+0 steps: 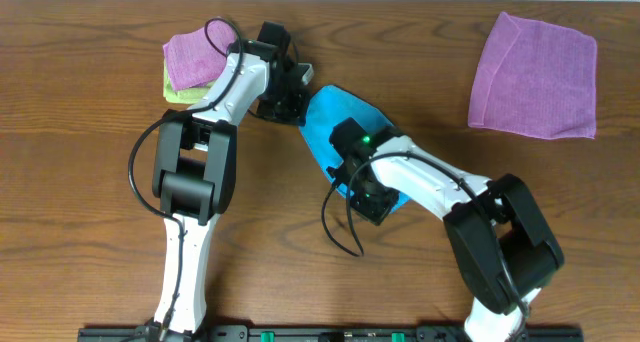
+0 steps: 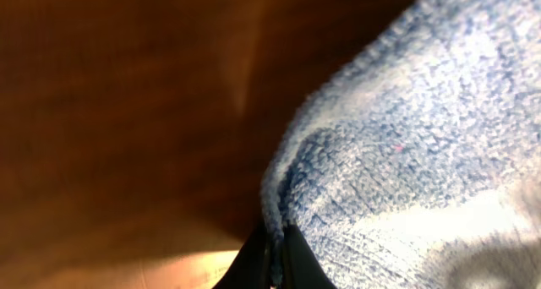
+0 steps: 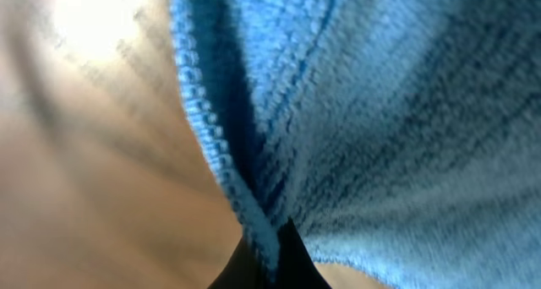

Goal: Fold the cloth
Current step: 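Lift the blue cloth with both grippers and stretch it between them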

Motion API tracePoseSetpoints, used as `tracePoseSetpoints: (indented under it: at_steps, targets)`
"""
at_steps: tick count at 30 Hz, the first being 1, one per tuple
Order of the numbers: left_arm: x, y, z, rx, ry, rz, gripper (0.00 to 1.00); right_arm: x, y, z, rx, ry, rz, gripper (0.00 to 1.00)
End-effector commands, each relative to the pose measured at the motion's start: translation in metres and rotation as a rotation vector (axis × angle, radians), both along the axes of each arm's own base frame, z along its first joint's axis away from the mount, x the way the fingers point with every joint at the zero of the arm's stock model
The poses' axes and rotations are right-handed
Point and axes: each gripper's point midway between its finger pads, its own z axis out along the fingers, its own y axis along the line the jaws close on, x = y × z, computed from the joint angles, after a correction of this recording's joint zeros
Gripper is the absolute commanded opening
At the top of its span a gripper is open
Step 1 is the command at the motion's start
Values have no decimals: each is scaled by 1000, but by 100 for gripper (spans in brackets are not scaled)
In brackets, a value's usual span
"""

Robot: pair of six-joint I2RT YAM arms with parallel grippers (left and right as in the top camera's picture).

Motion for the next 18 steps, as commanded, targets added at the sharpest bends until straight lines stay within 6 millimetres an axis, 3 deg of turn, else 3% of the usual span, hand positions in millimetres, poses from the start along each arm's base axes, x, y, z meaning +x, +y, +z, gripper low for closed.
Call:
tracePoseSetpoints:
  at_steps: [1, 12, 18]
  targets:
    - [-9, 19, -13, 97, 51, 15, 6, 15, 17, 23, 33, -30, -14, 1]
    - [-16, 21, 61, 103, 68, 15, 6, 32, 28, 81, 48, -63, -34, 2]
    - [-1, 18, 132, 67, -69, 25, 6, 76, 31, 136, 56, -304, -84, 1]
